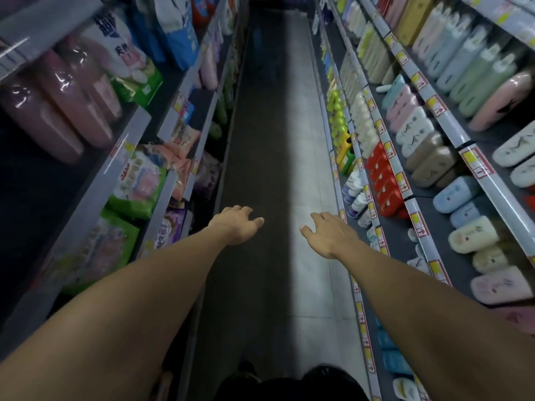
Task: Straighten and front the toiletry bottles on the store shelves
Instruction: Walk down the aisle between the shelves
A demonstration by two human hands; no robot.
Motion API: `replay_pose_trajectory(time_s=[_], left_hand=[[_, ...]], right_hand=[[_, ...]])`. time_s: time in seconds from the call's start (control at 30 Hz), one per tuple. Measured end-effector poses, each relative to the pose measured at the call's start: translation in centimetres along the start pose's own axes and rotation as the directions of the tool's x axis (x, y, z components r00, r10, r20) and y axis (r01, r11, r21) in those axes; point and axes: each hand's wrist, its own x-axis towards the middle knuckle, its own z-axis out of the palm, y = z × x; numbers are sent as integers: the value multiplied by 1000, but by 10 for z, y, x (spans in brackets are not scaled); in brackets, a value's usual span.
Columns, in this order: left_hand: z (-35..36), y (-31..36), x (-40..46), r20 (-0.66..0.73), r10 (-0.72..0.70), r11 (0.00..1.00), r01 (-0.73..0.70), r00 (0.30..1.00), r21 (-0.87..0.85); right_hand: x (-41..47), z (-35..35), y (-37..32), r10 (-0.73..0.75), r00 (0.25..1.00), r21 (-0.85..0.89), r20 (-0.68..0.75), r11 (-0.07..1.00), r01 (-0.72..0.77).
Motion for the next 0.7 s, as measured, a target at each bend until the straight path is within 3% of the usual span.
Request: replay_pose_trajectory(time_s=[0.43, 0.7], left_hand=[[-50, 11, 135, 41, 9, 996, -13, 999, 85], [-102, 74, 256, 39, 18, 992, -22, 999, 125]], right_hand=[[143, -27, 21, 28, 999, 44, 41, 999, -30], [270, -84, 70, -15, 999, 73, 38, 997, 12]])
